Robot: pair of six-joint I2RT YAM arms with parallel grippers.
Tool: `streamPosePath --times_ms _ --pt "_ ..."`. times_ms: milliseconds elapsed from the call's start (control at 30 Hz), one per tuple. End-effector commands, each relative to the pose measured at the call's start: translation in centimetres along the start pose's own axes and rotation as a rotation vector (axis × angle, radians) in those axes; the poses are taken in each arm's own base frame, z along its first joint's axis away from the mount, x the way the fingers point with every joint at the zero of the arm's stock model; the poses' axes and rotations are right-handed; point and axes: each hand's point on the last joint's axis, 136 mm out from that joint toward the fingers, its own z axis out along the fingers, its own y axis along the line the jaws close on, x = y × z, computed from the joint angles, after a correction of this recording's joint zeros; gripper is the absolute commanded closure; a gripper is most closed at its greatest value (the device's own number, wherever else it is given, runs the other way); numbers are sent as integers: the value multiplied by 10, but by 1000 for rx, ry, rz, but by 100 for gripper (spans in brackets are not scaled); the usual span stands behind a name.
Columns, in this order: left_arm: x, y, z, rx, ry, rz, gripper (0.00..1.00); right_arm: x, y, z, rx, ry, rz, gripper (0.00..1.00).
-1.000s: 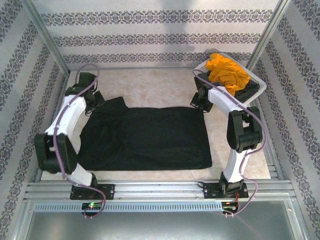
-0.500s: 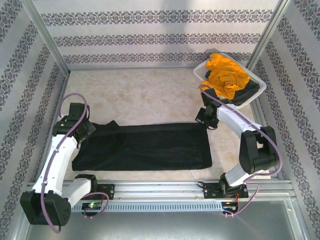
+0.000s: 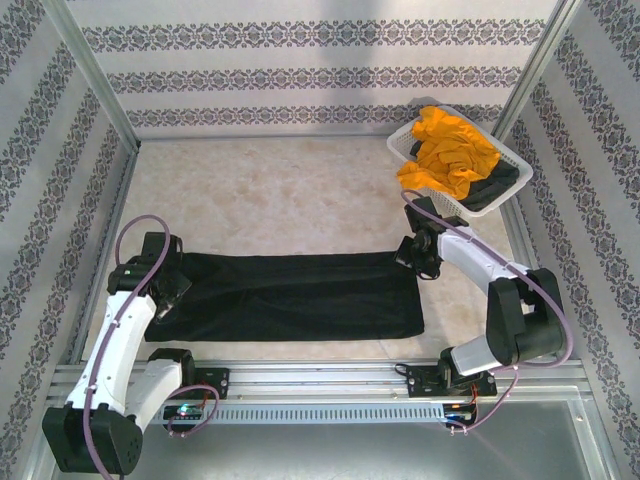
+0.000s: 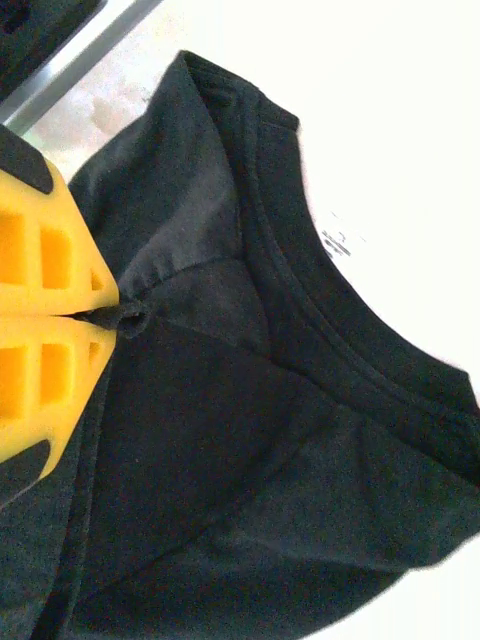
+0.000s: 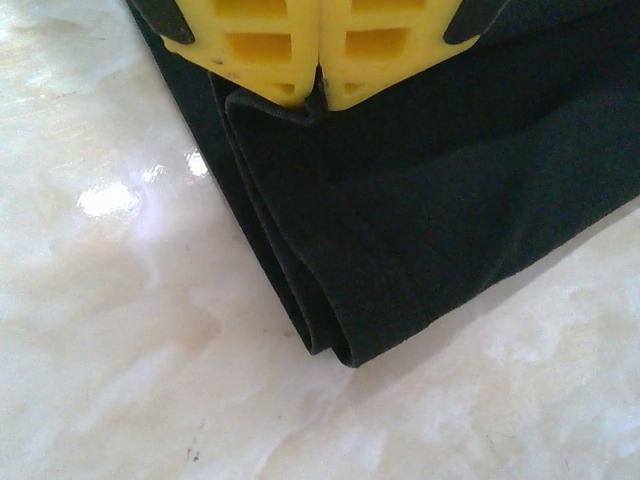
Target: Fold and stack the t-shirts
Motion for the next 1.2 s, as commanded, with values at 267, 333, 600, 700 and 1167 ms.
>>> streamPosePath --times_ms 267,333,600,700,1167 --pt "27 31 0 -87 67 -79 100 26 -19 2 60 37 13 100" --pt "36 31 1 -79 100 -107 100 28 -21 4 70 40 14 100" --pt "53 31 -9 -80 146 -85 100 25 -26 2 111 30 15 88" --pt "60 32 -10 -104 165 -66 100 21 -25 -5 107 1 14 73" --pt "71 39 2 -176 161 -3 100 13 3 -22 3 -51 20 69"
